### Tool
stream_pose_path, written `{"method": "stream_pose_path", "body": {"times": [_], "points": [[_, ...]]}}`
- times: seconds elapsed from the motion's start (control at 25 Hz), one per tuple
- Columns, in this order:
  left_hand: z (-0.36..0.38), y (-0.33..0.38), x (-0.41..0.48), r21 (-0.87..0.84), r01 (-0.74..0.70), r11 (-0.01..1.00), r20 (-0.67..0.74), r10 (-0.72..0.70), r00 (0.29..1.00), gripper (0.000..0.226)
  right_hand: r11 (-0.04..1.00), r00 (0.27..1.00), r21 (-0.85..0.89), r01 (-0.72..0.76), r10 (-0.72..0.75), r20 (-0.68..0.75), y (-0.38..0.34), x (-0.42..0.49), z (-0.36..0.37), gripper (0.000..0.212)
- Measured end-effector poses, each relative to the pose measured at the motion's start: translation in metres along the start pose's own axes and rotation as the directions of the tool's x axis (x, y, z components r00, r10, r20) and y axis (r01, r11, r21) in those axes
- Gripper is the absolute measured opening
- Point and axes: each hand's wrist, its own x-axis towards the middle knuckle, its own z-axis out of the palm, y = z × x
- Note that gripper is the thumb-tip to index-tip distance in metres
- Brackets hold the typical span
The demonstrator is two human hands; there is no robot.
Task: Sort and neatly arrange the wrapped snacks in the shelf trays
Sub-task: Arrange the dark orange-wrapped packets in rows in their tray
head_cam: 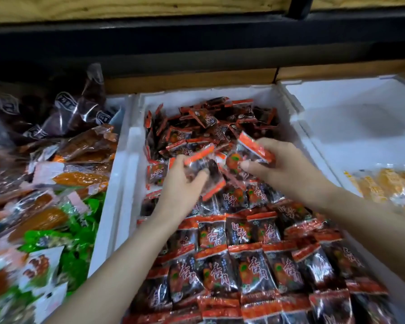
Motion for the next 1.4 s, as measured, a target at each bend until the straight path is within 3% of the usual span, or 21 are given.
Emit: {"method": "stream_pose_path", "body": {"times": [0.16,0.32,0.4,0.48,0.52,0.6,0.68,0.76,0.84,0.88,0.96,1.08,1.2,1.4], "points": [[-0.004,-0.007,-0.040,-0.356,0.290,0.888,0.207,-0.228,0.951,0.058,0.939,0.988,0.319,-0.130,0.097,0.118,-0.010,-0.036,0.008,0.012],[-0.014,0.003,-0.070,-0.539,0.308,0.784,0.207,-0.232,0.951,0.060,0.923,0.989,0.356,-0.145,0.119,0.093,-0.019,-0.057,0.012,0.008],[-0.023,0.010,-0.086,-0.530,0.292,0.796,0.211,-0.210,0.955,0.055,0.929,0.984,0.334,-0.162,0.129,0.119,-0.027,-0.068,0.011,0.019],[-0.030,0.019,-0.104,-0.488,0.268,0.831,0.227,-0.175,0.958,0.046,0.911,0.974,0.362,-0.196,0.138,0.181,-0.034,-0.082,0.010,0.015],[-0.031,0.023,-0.114,-0.444,0.252,0.860,0.240,-0.157,0.958,0.047,0.890,0.964,0.397,-0.224,0.143,0.225,-0.038,-0.091,0.009,0.009],[-0.031,0.025,-0.129,-0.306,0.195,0.932,0.240,-0.123,0.963,0.055,0.815,0.934,0.488,-0.313,0.169,0.316,-0.042,-0.109,0.006,0.017],[-0.030,0.027,-0.139,-0.158,0.120,0.980,0.173,-0.092,0.981,0.045,0.741,0.933,0.572,-0.352,0.231,0.276,-0.038,-0.124,0.000,0.018],[-0.029,0.029,-0.149,-0.043,0.038,0.998,0.123,-0.033,0.992,0.030,0.850,0.967,0.463,-0.253,0.234,0.099,-0.023,-0.138,-0.013,0.021],[-0.029,0.029,-0.156,0.022,-0.011,1.000,0.101,0.008,0.995,0.030,0.981,0.982,0.055,-0.187,0.188,-0.020,0.001,-0.150,-0.022,0.025],[-0.028,0.029,-0.159,0.041,-0.021,0.999,0.100,0.017,0.995,0.031,0.974,0.983,-0.137,-0.181,0.184,0.004,0.012,-0.155,-0.023,0.023],[-0.025,0.032,-0.165,0.068,-0.033,0.997,0.125,0.024,0.992,0.035,0.927,0.961,-0.344,-0.153,0.220,0.167,0.028,-0.164,-0.016,0.018],[-0.021,0.037,-0.173,0.111,-0.060,0.992,0.166,0.041,0.985,0.037,0.906,0.909,-0.420,-0.055,0.220,0.355,0.031,-0.170,0.002,0.031],[-0.021,0.036,-0.177,0.122,-0.058,0.991,0.184,0.035,0.982,0.035,0.902,0.914,-0.428,-0.054,0.217,0.342,0.030,-0.169,0.007,0.032],[-0.025,0.038,-0.189,-0.049,0.142,0.989,0.228,-0.127,0.965,0.053,0.928,0.929,-0.347,-0.138,0.243,0.279,0.037,-0.175,0.013,0.025]]}}
